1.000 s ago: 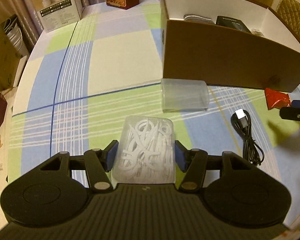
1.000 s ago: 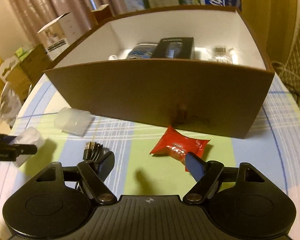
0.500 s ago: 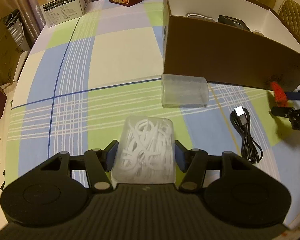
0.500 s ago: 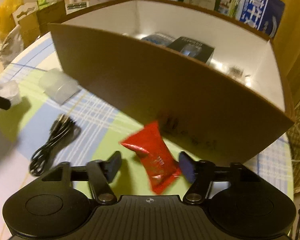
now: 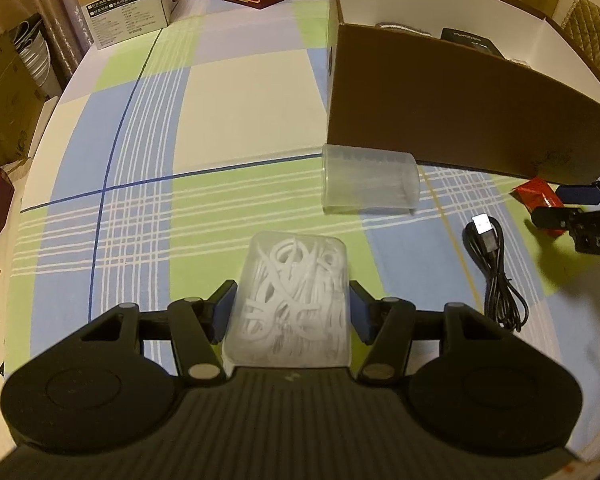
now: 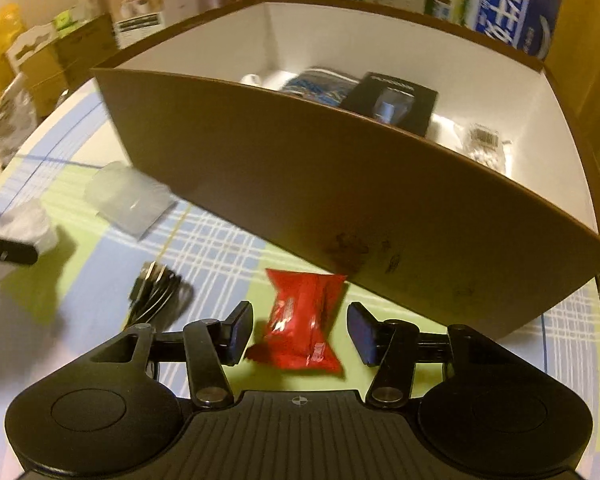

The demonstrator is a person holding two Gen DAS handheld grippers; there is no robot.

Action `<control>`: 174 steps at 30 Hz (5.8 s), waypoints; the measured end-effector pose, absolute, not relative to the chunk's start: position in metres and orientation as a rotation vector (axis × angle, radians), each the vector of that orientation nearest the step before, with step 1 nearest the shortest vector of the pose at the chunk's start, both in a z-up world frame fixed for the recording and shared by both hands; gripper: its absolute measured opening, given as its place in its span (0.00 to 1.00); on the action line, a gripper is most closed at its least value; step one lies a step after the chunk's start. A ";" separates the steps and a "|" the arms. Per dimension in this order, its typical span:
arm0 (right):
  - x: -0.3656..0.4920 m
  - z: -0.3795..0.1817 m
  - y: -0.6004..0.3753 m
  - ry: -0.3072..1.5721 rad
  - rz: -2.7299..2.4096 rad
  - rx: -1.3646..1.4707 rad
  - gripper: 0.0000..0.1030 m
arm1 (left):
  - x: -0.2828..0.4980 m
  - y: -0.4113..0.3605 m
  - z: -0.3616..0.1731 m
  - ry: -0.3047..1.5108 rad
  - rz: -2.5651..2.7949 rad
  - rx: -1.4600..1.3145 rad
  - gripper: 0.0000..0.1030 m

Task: Organize objects
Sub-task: 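Hold the cable case in the left tool while the right tool grasps the red packet, then carry the cable case and red packet into the box and release both, then withdraw both open tools from the box back toward the table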

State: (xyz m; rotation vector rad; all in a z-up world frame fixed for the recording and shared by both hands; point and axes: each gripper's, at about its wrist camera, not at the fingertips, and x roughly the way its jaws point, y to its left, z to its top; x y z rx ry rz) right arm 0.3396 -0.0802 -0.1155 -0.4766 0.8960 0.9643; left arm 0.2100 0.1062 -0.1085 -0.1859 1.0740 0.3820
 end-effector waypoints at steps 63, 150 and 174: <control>0.416 0.011 -0.112 0.739 0.867 -0.183 0.25 | 0.337 0.066 -0.007 0.805 0.175 -0.060 0.53; 0.417 0.006 -0.121 0.806 0.752 -0.088 0.98 | 0.364 0.055 0.006 0.921 0.140 -0.112 0.96; 0.349 0.020 -0.168 0.797 0.748 -0.074 0.98 | 0.282 0.013 0.015 0.865 0.170 -0.098 0.96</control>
